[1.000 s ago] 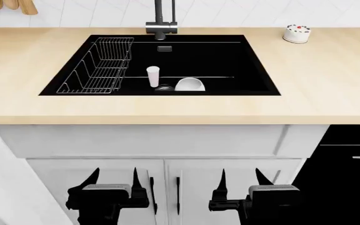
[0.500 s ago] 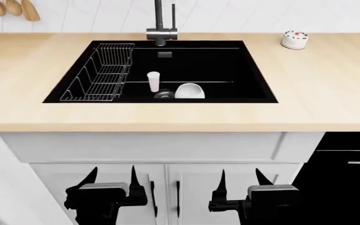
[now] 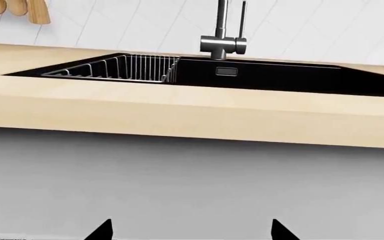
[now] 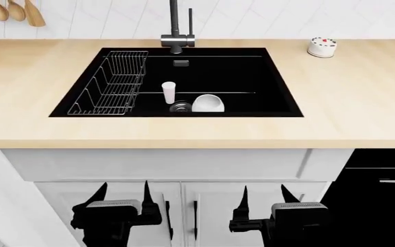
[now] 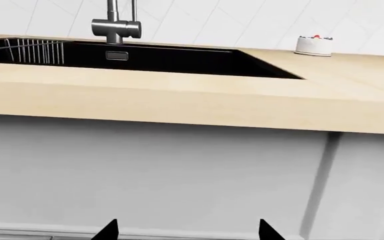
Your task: Pick the cup and bowl from the sink and place them on the counter for drying.
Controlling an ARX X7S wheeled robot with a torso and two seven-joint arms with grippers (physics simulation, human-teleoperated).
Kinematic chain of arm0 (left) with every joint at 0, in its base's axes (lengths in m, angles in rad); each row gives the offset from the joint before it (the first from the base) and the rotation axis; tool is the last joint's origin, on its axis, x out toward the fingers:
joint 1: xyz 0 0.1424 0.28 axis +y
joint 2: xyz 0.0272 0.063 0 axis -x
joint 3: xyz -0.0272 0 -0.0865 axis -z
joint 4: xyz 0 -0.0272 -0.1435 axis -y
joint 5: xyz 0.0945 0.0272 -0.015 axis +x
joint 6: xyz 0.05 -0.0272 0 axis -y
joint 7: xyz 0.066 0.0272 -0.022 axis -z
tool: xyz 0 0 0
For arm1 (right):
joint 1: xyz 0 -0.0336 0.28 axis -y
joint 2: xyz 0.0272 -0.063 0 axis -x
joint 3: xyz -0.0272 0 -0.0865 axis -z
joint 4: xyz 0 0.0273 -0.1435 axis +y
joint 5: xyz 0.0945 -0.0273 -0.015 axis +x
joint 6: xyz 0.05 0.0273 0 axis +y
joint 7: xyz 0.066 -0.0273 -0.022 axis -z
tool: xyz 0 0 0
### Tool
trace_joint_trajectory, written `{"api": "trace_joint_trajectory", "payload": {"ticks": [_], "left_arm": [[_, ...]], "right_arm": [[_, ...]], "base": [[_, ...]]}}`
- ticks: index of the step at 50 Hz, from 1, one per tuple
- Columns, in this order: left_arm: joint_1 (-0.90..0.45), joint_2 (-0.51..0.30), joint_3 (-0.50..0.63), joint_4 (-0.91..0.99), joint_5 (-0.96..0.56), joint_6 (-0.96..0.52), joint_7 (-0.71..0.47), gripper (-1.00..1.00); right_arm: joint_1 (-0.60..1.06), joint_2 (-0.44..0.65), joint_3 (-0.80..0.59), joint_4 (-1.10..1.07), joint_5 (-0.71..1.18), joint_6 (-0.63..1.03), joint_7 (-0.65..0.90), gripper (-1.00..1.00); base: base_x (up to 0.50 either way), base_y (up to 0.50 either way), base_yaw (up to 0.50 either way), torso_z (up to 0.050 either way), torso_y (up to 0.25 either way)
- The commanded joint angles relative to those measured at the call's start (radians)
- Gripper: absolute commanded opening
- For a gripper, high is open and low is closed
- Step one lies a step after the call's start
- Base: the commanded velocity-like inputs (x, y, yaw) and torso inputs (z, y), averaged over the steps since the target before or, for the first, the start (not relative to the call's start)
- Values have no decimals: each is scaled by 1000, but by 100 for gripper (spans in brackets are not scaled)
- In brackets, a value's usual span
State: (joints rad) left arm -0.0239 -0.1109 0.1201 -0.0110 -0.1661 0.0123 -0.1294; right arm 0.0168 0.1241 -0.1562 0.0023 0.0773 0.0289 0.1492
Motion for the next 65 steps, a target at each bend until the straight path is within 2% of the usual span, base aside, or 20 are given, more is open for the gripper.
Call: {"api": "trace_joint_trajectory", "payload": {"ticks": [1, 7, 8, 9, 20, 27, 28, 34, 35, 36, 37, 38, 41, 42, 44, 46, 50, 53, 57, 65], "left_arm": [[-1, -2, -11, -6, -29, 10, -3, 100], [-1, -8, 1, -3, -24, 3, -12, 100], [11, 39, -64, 17, 21, -41, 63, 100], [4, 105, -132, 5, 95, -26, 116, 100], [13, 58, -82, 67, 54, -99, 73, 100], [-98, 20, -58, 322, -1, -393, 62, 100], [-148, 17, -70, 369, -22, -489, 47, 100], [-361, -17, -75, 365, -49, -648, 45, 100], [-433, 7, -149, 383, -149, -773, 47, 100], [-447, 3, -149, 387, -156, -792, 47, 100], [-507, -46, -76, 385, -117, -808, 71, 100], [-537, -37, -90, 369, -134, -834, 70, 100], [-665, -37, -78, 221, -140, -812, 110, 100], [-739, 2, -159, 116, -221, -890, 120, 100], [-785, -24, -80, 13, -136, -775, 135, 100], [-869, -16, -85, -114, -128, -755, 137, 100], [-1022, -19, -90, -327, -105, -699, 141, 100], [-1153, -23, -60, -628, -67, -587, 183, 100], [-1277, -20, -44, -911, -31, -437, 201, 100], [-1442, -10, 9, -1292, 43, -223, 195, 100]], "right_arm": [[2, 2, -3, 1, -2, 6, 7, 100], [0, 6, -6, 0, 6, 5, 12, 100], [8, -63, 93, 41, 2, -15, -95, 100], [-11, -111, 132, 0, -115, 8, -125, 100], [-5, -84, 110, -55, -32, 40, -89, 100], [151, -48, 92, -204, -14, 304, -87, 100], [201, -44, 93, -204, -3, 353, -95, 100], [433, -6, 55, -187, 21, 549, -151, 100], [495, 0, 49, -175, 28, 598, -165, 100], [507, 2, 48, -172, 29, 607, -165, 100], [568, 5, 47, -146, 37, 632, -178, 100], [589, 5, 50, -132, 42, 637, -182, 100], [704, 17, 41, -40, 27, 646, -185, 100], [758, 8, 70, 14, 49, 626, -192, 100], [836, 24, 33, 94, 29, 632, -214, 100], [943, 17, 44, 230, 54, 616, -253, 100], [1148, 14, 42, 582, 44, 482, -289, 100], [1294, 14, 60, 908, 46, 350, -305, 100], [1453, 7, 24, 1302, 8, 154, -352, 100], [1462, 28, 31, 1306, -22, 208, -381, 100]], "base": [[0, 0, 0, 0, 0], [0, 0, 0, 0, 0], [0, 0, 0, 0, 0], [0, 0, 0, 0, 0], [0, 0, 0, 0, 0], [0, 0, 0, 0, 0], [0, 0, 0, 0, 0], [0, 0, 0, 0, 0], [0, 0, 0, 0, 0], [0, 0, 0, 0, 0], [0, 0, 0, 0, 0], [0, 0, 0, 0, 0], [0, 0, 0, 0, 0], [0, 0, 0, 0, 0], [0, 0, 0, 0, 0], [0, 0, 0, 0, 0], [0, 0, 0, 0, 0], [0, 0, 0, 0, 0], [0, 0, 0, 0, 0], [0, 0, 0, 0, 0]]}}
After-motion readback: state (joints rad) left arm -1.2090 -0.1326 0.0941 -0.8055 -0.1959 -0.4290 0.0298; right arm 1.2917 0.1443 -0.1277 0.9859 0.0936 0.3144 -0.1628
